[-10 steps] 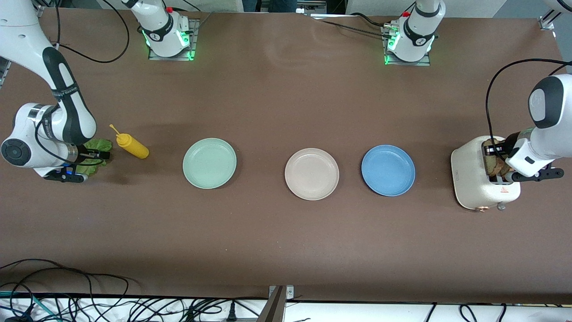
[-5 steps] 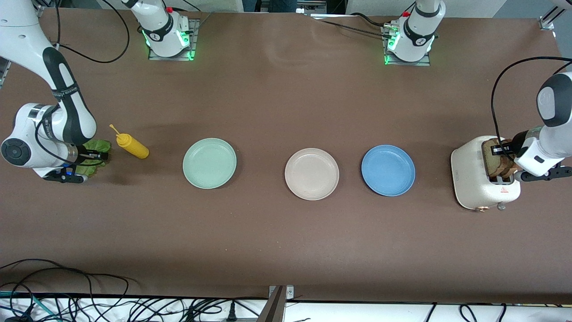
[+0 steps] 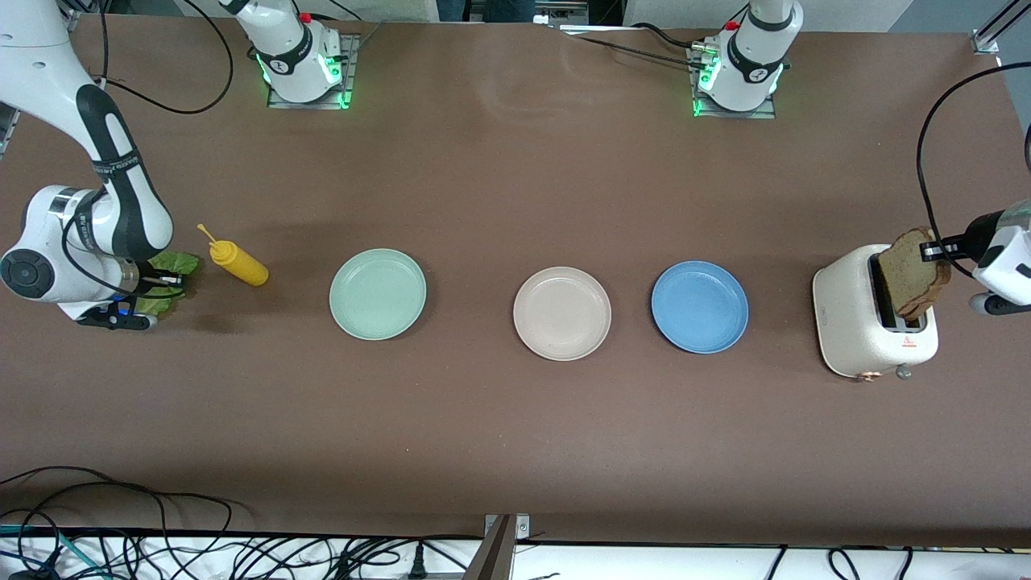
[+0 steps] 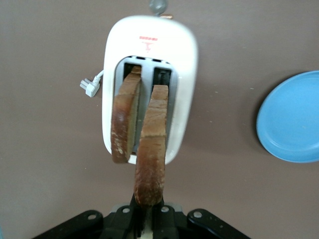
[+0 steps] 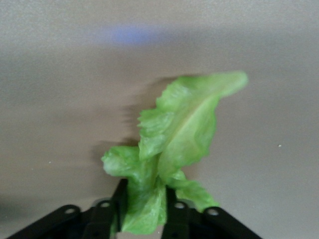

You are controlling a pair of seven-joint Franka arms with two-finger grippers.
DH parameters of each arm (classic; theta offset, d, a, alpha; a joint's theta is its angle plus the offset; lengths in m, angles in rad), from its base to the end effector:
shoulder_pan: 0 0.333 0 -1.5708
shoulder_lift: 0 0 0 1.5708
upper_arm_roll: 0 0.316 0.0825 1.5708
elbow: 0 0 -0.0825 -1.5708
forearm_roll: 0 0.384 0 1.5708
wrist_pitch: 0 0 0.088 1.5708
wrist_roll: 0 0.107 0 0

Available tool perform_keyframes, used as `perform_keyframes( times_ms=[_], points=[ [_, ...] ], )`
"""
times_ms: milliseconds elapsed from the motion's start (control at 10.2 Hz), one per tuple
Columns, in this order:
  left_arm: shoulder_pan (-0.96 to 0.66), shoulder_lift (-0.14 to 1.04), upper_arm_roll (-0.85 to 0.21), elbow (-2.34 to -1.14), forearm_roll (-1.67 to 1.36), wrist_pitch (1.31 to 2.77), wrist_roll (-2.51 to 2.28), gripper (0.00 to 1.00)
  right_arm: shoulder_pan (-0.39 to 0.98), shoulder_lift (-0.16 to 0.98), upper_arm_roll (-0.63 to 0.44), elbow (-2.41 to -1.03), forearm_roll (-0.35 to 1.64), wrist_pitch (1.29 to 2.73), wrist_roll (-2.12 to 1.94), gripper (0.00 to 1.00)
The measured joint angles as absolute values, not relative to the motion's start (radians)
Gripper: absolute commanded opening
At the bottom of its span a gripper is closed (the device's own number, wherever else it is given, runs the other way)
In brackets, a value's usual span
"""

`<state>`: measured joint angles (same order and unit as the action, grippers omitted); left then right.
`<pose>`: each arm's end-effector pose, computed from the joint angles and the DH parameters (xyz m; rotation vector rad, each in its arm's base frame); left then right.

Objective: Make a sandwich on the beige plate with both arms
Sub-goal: 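Lift the bread slice from the toaster with the left gripper onto the beige plate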

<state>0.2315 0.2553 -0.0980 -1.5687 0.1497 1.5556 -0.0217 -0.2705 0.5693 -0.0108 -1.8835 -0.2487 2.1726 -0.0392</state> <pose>0.6003 0.1024 0.4765 -2.9975 -0.2059 0.4133 0.5772 -0.1765 0.1843 2.9624 -0.1052 -0.4571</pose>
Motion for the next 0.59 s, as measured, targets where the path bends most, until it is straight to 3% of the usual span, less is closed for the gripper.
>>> perform_keyframes(
  times_ms=[394, 590],
  points=[
    [0.22, 0.255, -0.267, -1.49, 0.113, 1.482, -0.026, 0.0, -0.271, 0.572, -0.01, -1.883, -0.249, 2.173, -0.084, 0.0],
    [0.191, 0.27, -0.282, -1.49, -0.019, 1.48, -0.024, 0.0, -0.271, 0.564, -0.01, -1.87, -0.249, 2.167, -0.101, 0.0]
  ],
)
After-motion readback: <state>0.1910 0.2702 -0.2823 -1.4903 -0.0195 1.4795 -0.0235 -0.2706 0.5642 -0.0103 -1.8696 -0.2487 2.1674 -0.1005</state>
